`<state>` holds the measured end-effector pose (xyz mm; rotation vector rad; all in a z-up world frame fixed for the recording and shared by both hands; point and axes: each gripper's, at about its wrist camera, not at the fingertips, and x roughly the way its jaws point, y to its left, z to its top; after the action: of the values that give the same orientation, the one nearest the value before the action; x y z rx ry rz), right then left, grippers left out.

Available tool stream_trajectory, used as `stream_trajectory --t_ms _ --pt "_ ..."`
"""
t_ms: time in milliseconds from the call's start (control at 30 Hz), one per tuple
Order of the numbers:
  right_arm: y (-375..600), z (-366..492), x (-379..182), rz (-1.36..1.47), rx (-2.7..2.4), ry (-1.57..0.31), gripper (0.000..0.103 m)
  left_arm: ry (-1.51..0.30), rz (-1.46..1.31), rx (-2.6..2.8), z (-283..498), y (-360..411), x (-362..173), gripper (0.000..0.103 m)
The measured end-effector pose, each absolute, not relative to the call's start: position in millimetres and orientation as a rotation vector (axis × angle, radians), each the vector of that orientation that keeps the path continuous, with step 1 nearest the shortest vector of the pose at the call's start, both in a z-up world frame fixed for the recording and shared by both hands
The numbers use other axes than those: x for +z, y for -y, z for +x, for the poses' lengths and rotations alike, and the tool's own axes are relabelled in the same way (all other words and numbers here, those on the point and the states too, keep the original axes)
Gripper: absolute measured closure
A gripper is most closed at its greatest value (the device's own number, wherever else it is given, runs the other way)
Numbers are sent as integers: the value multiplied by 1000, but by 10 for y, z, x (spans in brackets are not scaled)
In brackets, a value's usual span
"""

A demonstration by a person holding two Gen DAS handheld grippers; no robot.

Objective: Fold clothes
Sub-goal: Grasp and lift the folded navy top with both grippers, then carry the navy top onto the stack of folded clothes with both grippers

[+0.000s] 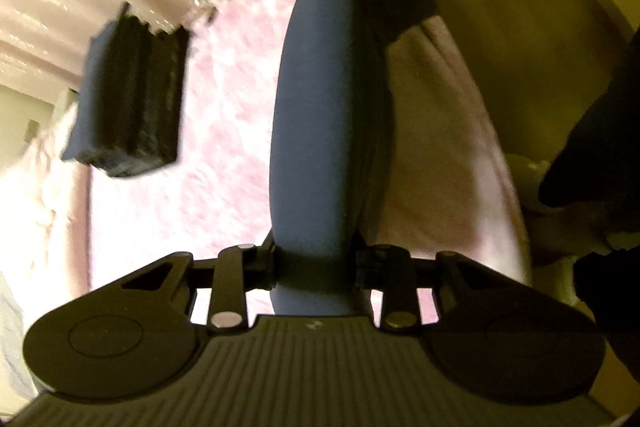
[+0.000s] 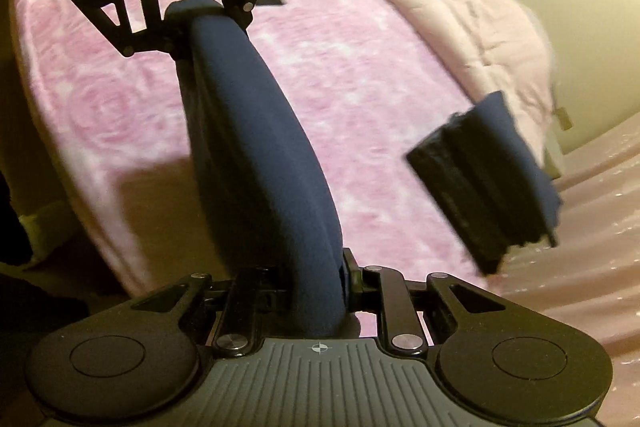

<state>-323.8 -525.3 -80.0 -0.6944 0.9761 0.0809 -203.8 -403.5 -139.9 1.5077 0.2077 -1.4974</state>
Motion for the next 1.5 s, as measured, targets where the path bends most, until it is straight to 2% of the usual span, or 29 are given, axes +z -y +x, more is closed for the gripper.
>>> stream_trajectory --t_ms 467,800,1000,1367,1500 --pt "6084 -2910 -171 -827 -8 -881 85 -17 1457 -1399 -1785 5033 -740 75" --pt "6629 -2303 339 -905 -107 -838 85 106 1391 -1365 -1325 5535 -339 75" --pt "7306 -1765 609 -987 -94 -757 85 164 1346 -1280 -939 6019 -38 75" --pt "9087 -447 725 -1132 -20 -530 85 117 1286 -993 -69 7640 189 75" --pt "9430 -169 397 -1128 0 -464 84 101 1249 -885 319 8139 139 75"
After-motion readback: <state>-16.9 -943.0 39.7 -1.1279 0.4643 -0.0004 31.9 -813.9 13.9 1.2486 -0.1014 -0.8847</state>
